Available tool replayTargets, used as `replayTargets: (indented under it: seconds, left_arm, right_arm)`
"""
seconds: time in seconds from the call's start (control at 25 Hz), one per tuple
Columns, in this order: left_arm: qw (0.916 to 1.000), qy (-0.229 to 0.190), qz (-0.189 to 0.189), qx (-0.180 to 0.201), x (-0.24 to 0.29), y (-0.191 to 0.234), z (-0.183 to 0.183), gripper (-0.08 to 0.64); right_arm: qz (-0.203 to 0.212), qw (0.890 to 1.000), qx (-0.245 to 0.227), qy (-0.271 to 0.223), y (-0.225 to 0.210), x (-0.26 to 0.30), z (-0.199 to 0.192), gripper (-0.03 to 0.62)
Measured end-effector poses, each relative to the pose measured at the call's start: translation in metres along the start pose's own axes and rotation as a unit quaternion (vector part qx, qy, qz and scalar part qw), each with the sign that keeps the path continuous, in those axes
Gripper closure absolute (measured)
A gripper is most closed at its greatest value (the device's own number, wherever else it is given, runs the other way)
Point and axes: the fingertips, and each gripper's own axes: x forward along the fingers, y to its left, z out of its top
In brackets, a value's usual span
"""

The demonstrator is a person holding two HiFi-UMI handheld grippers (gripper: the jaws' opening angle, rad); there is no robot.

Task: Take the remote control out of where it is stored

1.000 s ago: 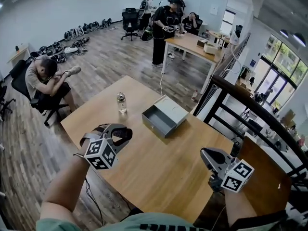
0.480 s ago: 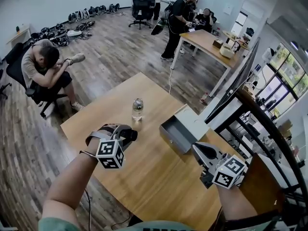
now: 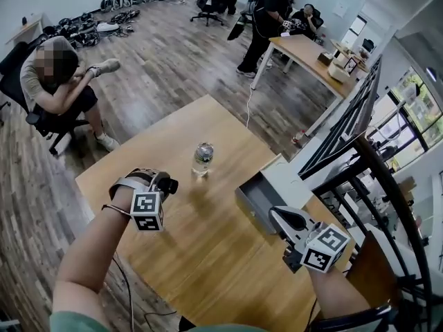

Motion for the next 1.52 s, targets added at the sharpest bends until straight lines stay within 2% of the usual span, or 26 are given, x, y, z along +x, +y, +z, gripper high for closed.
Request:
replayTargets:
  seconds: [0.2,0.4,0.6,0.92,1.24,1.4,1.52]
  left_arm:
    - [0.9984,0.039,-0.037,0.02,0.044,-0.01,-0.04,0.376]
    - [0.9949,0.067,-0.06,0.046,0.07,-0.013,-0.064,0.376]
    - [0.9881,0.099,-0.075,0.091,0.09,-0.009,-0.087,0.376]
    - [0.977,0.134,-0.108,0.126,0.112,-0.009,-0.112,0.376]
    - [0.97,0.159,-0.124,0.135,0.129,-0.005,-0.126,0.374]
    - [0.9707,0.157,-0.127,0.13,0.133,-0.004,-0.126,0.373]
    - [0.9717,0.151,-0.129,0.128,0.131,-0.001,-0.122,0.312]
  right_arm:
    - [0.011,1.0,0.01,0.011,-0.014,0.033,-0.014,0.598]
    - [0.022,0.999,0.029,0.017,-0.026,0.055,-0.028,0.598]
    - [0.023,0.999,0.037,0.022,-0.034,0.063,-0.039,0.598]
    - [0.016,0.998,0.052,0.022,-0.048,0.063,-0.051,0.598]
    - [0.01,0.998,0.063,0.021,-0.057,0.052,-0.057,0.598]
    - [0.006,0.998,0.065,0.021,-0.062,0.047,-0.06,0.597]
    - [0.008,0.998,0.066,0.019,-0.061,0.047,-0.057,0.598]
